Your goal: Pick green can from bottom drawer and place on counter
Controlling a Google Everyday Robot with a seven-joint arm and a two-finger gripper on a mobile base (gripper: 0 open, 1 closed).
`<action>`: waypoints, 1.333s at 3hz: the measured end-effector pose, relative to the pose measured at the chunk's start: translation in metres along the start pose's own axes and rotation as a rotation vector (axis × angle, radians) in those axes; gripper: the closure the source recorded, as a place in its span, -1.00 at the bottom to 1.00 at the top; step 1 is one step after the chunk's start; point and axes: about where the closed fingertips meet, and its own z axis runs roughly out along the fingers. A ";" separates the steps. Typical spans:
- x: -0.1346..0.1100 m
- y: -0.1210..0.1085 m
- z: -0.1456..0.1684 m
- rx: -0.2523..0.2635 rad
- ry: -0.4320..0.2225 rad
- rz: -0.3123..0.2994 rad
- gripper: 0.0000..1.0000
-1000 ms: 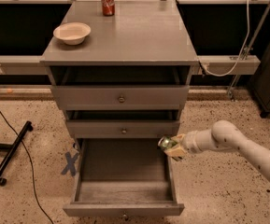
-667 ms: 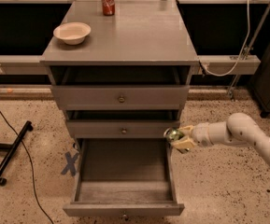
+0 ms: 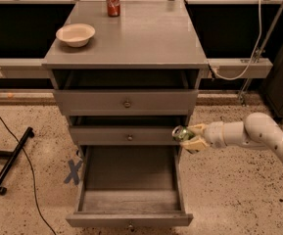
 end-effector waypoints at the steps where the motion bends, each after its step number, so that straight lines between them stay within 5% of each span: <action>1: -0.066 0.015 -0.044 0.019 -0.060 -0.122 1.00; 3: -0.230 0.029 -0.132 0.042 -0.055 -0.394 1.00; 4: -0.300 0.023 -0.150 0.057 -0.030 -0.483 1.00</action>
Offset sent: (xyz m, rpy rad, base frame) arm -0.0489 0.0160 0.2719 -0.0494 -0.3670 0.1892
